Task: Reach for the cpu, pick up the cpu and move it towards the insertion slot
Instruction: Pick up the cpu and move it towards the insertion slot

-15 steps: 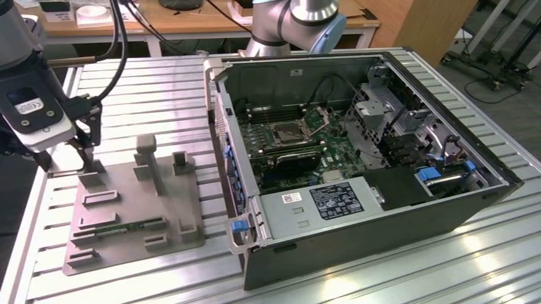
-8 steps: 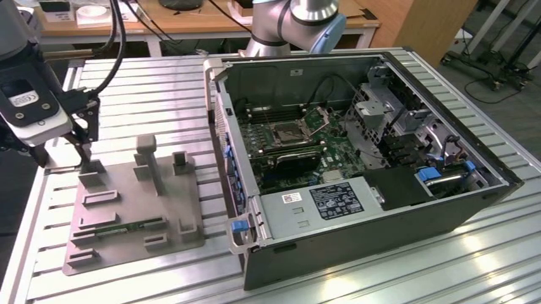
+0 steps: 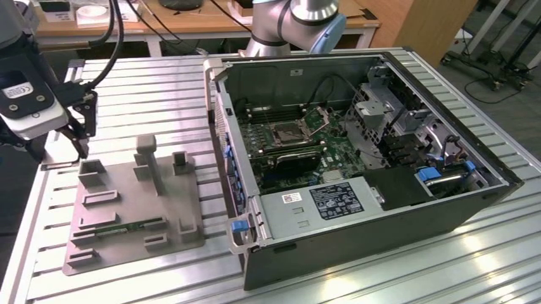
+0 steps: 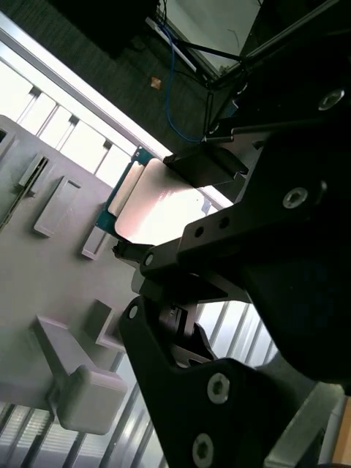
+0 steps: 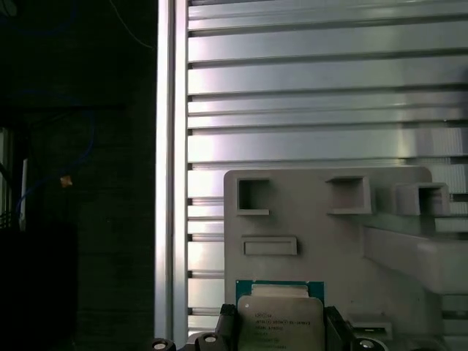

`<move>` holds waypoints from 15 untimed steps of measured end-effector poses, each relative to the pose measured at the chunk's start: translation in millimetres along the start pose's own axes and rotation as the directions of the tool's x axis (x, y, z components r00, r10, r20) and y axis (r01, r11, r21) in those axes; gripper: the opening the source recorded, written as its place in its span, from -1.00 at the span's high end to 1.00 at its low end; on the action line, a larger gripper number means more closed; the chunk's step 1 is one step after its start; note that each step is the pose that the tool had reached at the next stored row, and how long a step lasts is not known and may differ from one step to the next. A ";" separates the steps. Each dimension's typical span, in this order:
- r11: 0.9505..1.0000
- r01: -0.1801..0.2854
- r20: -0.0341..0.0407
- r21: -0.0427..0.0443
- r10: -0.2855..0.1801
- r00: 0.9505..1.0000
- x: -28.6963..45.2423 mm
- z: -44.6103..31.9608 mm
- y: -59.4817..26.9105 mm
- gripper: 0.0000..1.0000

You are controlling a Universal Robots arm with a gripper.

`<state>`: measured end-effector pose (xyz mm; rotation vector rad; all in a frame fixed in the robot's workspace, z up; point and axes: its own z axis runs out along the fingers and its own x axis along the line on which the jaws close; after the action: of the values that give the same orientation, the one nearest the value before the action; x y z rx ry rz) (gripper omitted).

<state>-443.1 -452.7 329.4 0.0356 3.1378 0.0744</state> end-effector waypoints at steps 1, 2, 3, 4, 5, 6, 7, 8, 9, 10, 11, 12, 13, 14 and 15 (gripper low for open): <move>1.000 0.000 0.000 0.000 0.000 1.000 0.0 -1.2 0.1 -0.09; 1.000 0.000 0.000 0.000 0.000 1.000 0.0 -2.5 0.1 -0.09; 1.000 -0.001 0.000 0.000 0.001 1.000 0.0 -3.9 0.2 -0.09; 1.000 -0.001 0.000 0.000 0.001 1.000 0.0 -5.2 0.3 -0.09; 1.000 -0.001 0.000 0.000 0.001 1.000 0.0 -6.5 0.3 -0.09; 1.000 -0.001 0.000 0.000 0.001 1.000 0.0 -7.8 0.4 -0.09; 1.000 -0.001 0.000 0.000 0.001 1.000 0.0 -9.1 0.4 -0.09; 1.000 -0.001 0.000 0.000 0.001 1.000 -0.1 -10.5 0.5 -0.09; 1.000 -0.002 0.000 0.000 0.002 1.000 0.0 -11.7 0.6 -0.09; 1.000 -0.002 0.000 0.000 0.002 1.000 0.0 -12.9 0.6 -0.09; 1.000 -0.002 0.000 0.000 0.002 1.000 0.0 -14.1 0.7 -0.09; 1.000 -0.002 0.000 0.000 0.002 1.000 -0.1 -15.4 0.7 -0.09; 1.000 -0.002 0.000 0.000 0.002 1.000 -0.1 -16.8 0.8 -0.09; 1.000 -0.002 0.000 0.000 0.002 1.000 0.0 -18.1 0.9 -0.09; 1.000 -0.002 0.000 0.000 0.002 1.000 0.0 -19.3 0.9 -0.09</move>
<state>-443.0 -452.7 348.8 0.0388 3.1378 0.0743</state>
